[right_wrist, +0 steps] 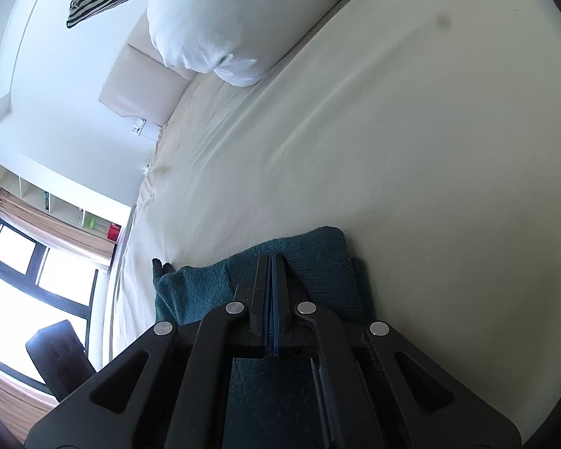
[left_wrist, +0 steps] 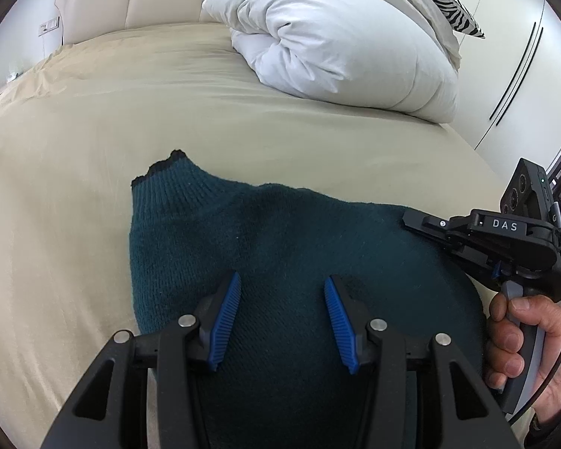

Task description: Fold small clothes

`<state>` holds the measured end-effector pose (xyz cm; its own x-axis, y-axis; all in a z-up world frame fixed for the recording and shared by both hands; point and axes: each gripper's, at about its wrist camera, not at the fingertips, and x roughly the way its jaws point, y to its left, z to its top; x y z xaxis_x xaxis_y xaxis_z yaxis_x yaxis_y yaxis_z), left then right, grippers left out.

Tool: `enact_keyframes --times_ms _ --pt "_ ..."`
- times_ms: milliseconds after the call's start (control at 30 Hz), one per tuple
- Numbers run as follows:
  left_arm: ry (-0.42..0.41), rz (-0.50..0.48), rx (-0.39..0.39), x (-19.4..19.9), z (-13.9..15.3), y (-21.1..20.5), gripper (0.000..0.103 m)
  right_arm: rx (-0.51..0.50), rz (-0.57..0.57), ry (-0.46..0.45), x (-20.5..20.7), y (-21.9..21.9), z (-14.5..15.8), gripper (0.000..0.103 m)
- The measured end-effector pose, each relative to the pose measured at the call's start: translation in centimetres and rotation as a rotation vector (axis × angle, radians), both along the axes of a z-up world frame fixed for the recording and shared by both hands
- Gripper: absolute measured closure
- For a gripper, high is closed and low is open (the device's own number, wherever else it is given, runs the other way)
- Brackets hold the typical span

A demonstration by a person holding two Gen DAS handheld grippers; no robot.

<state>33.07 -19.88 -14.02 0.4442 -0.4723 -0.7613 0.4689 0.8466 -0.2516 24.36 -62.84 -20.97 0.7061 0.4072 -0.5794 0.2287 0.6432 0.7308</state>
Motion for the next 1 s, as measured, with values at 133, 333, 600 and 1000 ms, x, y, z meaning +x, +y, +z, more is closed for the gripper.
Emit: enact_keyframes --times_ms 133,333,600,1000 --pt "-0.008 0.000 0.009 -0.1 -0.1 0.0 0.052 0.012 -0.022 0.000 -0.6 -0.4 0.6 0.103" --pt "-0.013 0.000 0.007 -0.1 -0.2 0.0 0.052 -0.021 0.161 -0.060 -4.2 2.0 5.2 0.094" --pt "0.014 0.025 -0.020 -0.8 0.9 1.1 0.053 -0.024 0.261 -0.042 -8.6 3.4 1.3 0.088" --pt "0.068 0.014 -0.076 -12.2 2.8 4.8 0.058 -0.004 0.368 -0.058 -12.7 8.4 4.5 0.038"
